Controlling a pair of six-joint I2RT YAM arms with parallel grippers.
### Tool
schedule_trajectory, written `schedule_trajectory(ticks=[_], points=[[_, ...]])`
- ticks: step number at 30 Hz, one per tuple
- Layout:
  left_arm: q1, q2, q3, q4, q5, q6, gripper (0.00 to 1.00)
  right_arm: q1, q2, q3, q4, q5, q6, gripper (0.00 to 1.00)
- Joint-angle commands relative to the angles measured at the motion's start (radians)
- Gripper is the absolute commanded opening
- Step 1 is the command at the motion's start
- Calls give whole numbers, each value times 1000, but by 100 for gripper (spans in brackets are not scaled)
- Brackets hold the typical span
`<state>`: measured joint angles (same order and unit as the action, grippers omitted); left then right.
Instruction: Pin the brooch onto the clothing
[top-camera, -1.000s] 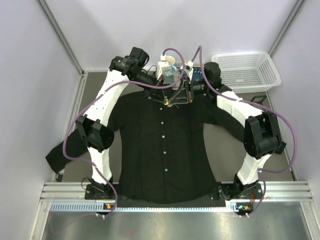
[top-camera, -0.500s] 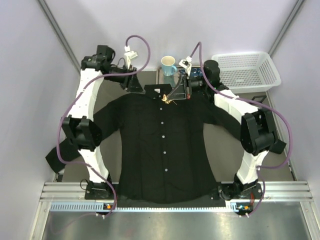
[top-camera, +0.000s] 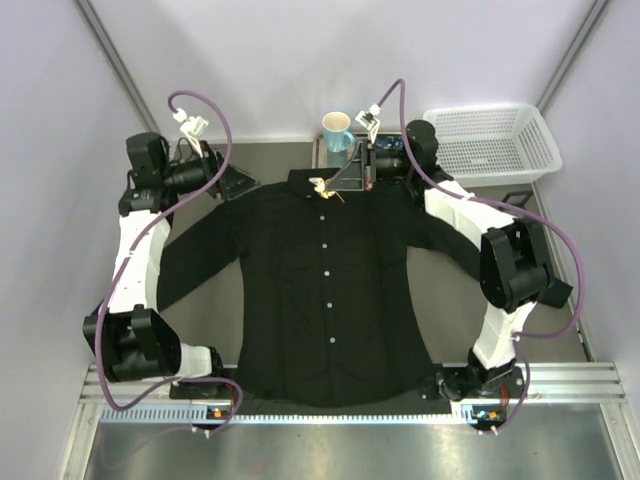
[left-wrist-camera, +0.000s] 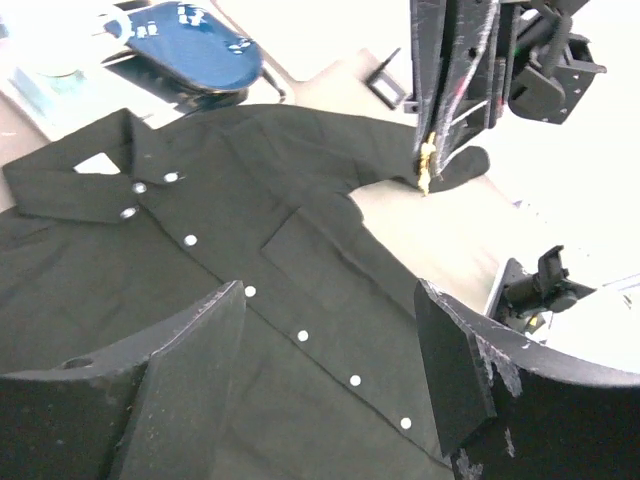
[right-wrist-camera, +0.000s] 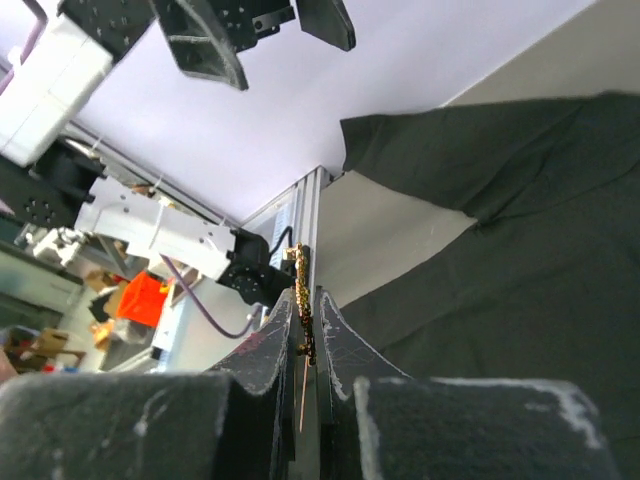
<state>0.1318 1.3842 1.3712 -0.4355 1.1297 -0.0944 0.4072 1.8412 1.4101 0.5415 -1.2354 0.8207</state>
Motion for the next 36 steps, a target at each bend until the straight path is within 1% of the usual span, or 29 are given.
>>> schedule_trajectory(ticks=[1,2,3,4,5,7,8,9,12,13,14,16,19,24,26,27,30,32,36], points=[[-21,-57,-167,617,137,-365,73,62,-86,75,-285,83,-187,0],[-34,-68,-214,642,145,-354,72,73,-103,85,-384,91,-351,0],[-58,-89,-228,629,136,-311,71,84,-108,107,-520,109,-424,0],[-73,-102,-238,535,124,-257,71,103,-112,115,-570,113,-471,0],[-87,-114,-253,502,119,-185,70,111,-117,118,-584,114,-500,0],[-124,-145,-279,475,133,-153,70,133,-126,110,-604,126,-505,0],[-127,-154,-306,472,131,-139,68,142,-131,109,-623,142,-544,0],[-159,-171,-322,474,124,-139,68,153,-137,113,-647,145,-569,0],[-175,-186,-382,523,105,-191,64,191,-137,139,-730,148,-655,0],[-176,-188,-397,564,105,-223,63,199,-134,142,-739,148,-666,0],[-179,-186,-426,643,108,-287,63,206,-131,145,-745,143,-667,0],[-192,-185,-442,681,114,-315,62,208,-114,165,-749,139,-666,0],[-212,-175,-436,633,107,-277,62,209,-103,191,-755,128,-669,0],[-244,-160,-440,621,81,-268,52,212,-82,213,-770,102,-687,0],[-256,-157,-439,623,71,-268,51,212,-79,213,-775,93,-693,0],[-267,-151,-437,623,70,-269,48,213,-79,213,-775,91,-695,0],[-285,-134,-431,623,74,-278,45,213,-79,216,-784,86,-707,0],[-291,-131,-431,627,73,-280,43,213,-79,219,-790,83,-713,0],[-301,-116,-428,629,74,-288,33,213,-80,225,-798,76,-723,0]])
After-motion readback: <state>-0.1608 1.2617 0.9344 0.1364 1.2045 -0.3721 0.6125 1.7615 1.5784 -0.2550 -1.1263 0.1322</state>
